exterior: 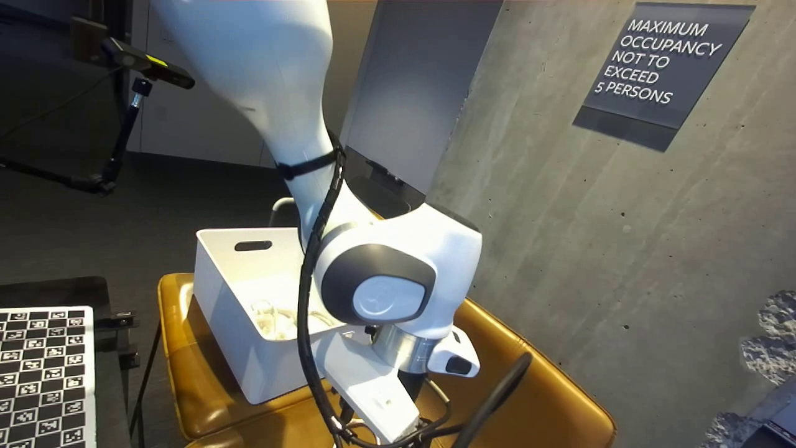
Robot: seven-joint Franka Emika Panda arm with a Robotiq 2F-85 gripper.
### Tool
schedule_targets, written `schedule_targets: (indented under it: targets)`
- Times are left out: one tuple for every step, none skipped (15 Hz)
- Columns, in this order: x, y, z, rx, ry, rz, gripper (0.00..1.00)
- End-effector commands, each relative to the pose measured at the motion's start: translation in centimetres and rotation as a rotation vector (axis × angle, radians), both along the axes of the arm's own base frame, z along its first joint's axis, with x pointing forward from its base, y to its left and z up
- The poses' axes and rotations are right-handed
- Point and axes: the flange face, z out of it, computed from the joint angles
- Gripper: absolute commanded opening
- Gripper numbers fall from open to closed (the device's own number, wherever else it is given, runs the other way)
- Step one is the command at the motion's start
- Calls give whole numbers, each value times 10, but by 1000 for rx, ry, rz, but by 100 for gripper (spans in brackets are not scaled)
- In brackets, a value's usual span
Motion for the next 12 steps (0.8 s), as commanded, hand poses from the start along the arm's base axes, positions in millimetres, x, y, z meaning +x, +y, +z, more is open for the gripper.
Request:
schedule_targets:
  targets:
    - [11,23,-50,-5,-30,34,100]
    - [10,31,-65,-9,-35,45,100]
    - [9,38,-80,-16,-40,56,100]
    - [8,44,-93,-24,-41,70,100]
    - [7,48,-107,-35,-42,81,100]
    - [5,50,-118,-45,-41,87,100]
    - [4,51,-129,-56,-37,89,100]
    - [2,50,-139,-66,-32,84,100]
    - [-2,48,-148,-73,-23,77,100]
    - [-6,45,-155,-79,-17,69,100]
    - [-12,42,-163,-87,-6,63,100]
    - [-17,39,-168,-93,0,59,100]
